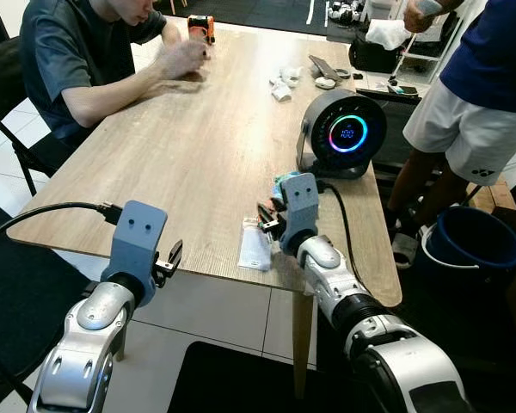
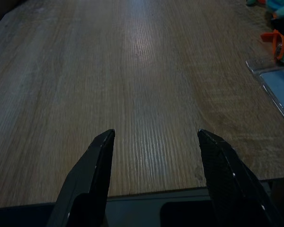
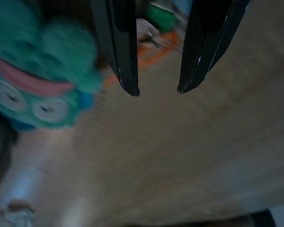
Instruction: Hang keys on a hook
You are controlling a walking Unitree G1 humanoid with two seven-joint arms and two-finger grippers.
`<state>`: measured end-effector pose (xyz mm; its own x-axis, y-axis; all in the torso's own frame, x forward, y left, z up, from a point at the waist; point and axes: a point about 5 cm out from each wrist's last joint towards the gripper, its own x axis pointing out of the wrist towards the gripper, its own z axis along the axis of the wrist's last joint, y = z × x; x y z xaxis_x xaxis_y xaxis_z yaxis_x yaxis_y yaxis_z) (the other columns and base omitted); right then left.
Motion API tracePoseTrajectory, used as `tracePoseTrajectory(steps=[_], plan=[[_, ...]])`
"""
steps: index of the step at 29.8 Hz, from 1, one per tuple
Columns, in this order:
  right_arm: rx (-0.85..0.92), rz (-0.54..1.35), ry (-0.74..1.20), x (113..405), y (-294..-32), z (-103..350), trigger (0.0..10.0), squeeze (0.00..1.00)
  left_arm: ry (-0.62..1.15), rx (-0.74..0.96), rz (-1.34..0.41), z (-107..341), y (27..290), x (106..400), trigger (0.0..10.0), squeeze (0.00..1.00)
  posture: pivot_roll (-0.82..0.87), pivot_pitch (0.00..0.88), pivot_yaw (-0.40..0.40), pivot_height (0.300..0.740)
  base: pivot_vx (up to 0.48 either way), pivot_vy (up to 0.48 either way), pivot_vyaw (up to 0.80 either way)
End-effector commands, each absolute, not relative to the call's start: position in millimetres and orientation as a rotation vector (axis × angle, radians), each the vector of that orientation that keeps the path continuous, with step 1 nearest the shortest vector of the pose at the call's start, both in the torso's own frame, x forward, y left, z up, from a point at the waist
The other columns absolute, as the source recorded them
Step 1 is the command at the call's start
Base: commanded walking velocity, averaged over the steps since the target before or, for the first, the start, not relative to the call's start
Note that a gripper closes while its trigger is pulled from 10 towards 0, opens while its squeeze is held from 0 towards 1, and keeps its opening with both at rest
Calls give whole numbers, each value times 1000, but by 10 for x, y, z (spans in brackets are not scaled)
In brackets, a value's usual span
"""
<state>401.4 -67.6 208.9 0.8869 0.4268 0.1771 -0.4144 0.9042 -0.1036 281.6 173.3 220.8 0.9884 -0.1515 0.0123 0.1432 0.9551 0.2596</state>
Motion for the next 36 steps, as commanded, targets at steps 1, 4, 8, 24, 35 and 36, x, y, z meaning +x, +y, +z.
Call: tracePoseTrajectory(steps=[1, 4, 8, 24, 35, 36], plan=[[-54, 453, -195, 3974, -648, 2005, 10000, 0, -28, 247, -164, 2173, 1696, 2801, 10000, 0, 263, 274, -69, 740, 0, 0, 0], [-58, 467, -206, 3938, -594, 1970, 10000, 0, -28, 246, -162, 2173, 1699, 2796, 10000, 0, 264, 275, -73, 740, 0, 0, 0], [-61, 460, -215, 3901, -585, 1922, 10000, 0, -28, 244, -159, 2173, 1699, 2792, 10000, 0, 262, 277, -74, 740, 0, 0, 0], [-26, 416, -83, 3928, -682, 1775, 10000, 0, -28, 244, -169, 2171, 1680, 2811, 10000, 0, 258, 278, -66, 740, 0, 0, 0], [-55, 382, -67, 3944, -720, 1767, 10000, 0, -25, 246, -164, 2165, 1689, 2801, 10000, 0, 258, 280, -65, 740, 0, 0, 0], [-55, 372, -51, 3951, -737, 1754, 10000, 0, -25, 246, -166, 2162, 1685, 2804, 10000, 0, 258, 279, -64, 740, 0, 0, 0]])
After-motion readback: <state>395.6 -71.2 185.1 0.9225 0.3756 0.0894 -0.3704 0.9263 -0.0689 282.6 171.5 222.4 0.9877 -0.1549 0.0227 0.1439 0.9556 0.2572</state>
